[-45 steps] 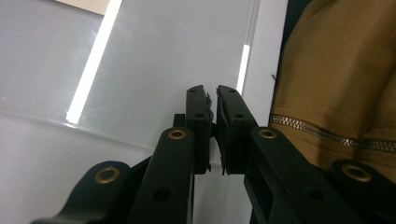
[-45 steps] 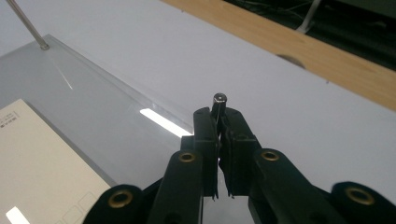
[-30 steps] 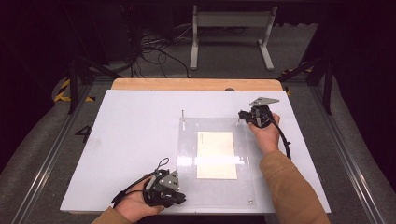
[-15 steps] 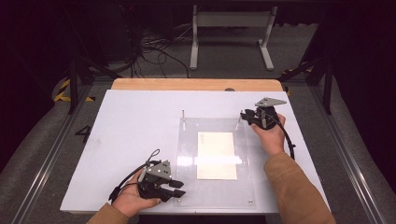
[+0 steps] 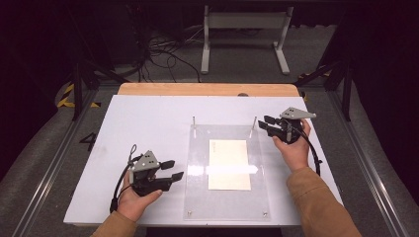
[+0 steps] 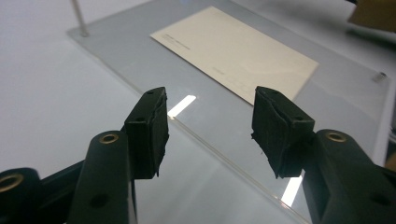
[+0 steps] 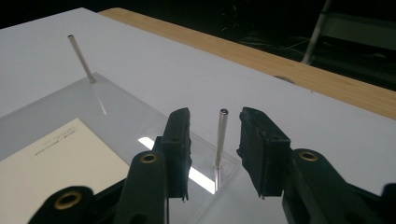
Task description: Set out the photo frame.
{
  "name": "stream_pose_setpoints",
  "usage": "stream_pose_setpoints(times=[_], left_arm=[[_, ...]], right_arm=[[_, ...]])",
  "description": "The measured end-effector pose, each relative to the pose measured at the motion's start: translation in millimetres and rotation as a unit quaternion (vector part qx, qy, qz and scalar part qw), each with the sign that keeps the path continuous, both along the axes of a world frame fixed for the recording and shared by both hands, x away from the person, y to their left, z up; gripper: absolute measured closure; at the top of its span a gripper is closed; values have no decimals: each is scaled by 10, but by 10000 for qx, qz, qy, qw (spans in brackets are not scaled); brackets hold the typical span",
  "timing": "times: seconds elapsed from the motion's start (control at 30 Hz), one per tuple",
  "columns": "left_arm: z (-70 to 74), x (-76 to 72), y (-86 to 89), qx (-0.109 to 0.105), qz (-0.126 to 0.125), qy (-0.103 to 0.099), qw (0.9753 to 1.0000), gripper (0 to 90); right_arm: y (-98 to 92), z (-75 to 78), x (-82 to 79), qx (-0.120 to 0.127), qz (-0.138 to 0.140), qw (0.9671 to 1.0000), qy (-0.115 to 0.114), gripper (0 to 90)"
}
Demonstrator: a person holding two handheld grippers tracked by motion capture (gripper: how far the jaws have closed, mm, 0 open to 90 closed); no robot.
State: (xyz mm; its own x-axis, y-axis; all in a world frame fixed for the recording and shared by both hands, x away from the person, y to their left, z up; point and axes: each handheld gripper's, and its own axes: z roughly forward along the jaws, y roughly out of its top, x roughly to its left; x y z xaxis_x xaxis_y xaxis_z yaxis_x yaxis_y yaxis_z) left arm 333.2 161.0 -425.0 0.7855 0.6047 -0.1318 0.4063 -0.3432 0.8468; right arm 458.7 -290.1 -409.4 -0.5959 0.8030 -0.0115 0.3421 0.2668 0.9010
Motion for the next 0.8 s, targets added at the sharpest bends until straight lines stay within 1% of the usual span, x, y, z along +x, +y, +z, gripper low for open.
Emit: stream_pose_setpoints(times=[0.03, 0.07, 0.1, 0.23, 0.3, 0.33, 0.37, 0.47, 0.5, 0.57, 0.6, 0.67, 0.7, 0.77, 0.8], left_arm=[[-11, 7, 18, -35, 102, -36, 9999, 457], [-24, 14, 41, -41, 228, -98, 9997, 451], [-37, 16, 55, -66, 317, -145, 9994, 441], [-68, 28, 112, -42, 584, -329, 9977, 401], [-85, 31, 133, -67, 714, -408, 9966, 386], [-90, 35, 145, -54, 747, -453, 9962, 379], [-99, 39, 152, -92, 764, -481, 9959, 374], [-129, 53, 169, -96, 835, -526, 9951, 365], [-135, 53, 173, -73, 846, -504, 9951, 362], [-151, 53, 176, -75, 879, -501, 9948, 362], [-154, 58, 180, -69, 875, -542, 9947, 359], [-159, 61, 185, -48, 862, -553, 9947, 355], [-165, 64, 180, -22, 870, -554, 9947, 353], [-177, 69, 173, 8, 878, -528, 9947, 352], [-180, 71, 173, 5, 866, -521, 9949, 353]], right_arm=[[1, -18, 15, 102, 0, 9999, 116, 619], [3, -36, 30, 179, -9, 9997, 149, 630], [17, -51, 50, 133, -23, 9999, 95, 636], [69, -111, 118, -111, -137, 9998, -57, 626], [105, -157, 152, -78, -203, 9997, -135, 639], [129, -184, 166, -49, -215, 9997, -110, 653], [144, -199, 175, -57, -202, 9997, -110, 660], [199, -244, 197, -236, -199, 9993, -198, 681], [211, -253, 202, -224, -198, 9993, -207, 706], [224, -267, 214, -157, -222, 9994, -201, 728], [218, -271, 224, -137, -247, 9994, -192, 753], [208, -277, 240, -262, -253, 9991, -228, 805], [211, -279, 244, -307, -267, 9990, -202, 832], [215, -276, 247, -252, -324, 9990, -149, 840], [215, -275, 250, -158, -367, 9992, -72, 844]])
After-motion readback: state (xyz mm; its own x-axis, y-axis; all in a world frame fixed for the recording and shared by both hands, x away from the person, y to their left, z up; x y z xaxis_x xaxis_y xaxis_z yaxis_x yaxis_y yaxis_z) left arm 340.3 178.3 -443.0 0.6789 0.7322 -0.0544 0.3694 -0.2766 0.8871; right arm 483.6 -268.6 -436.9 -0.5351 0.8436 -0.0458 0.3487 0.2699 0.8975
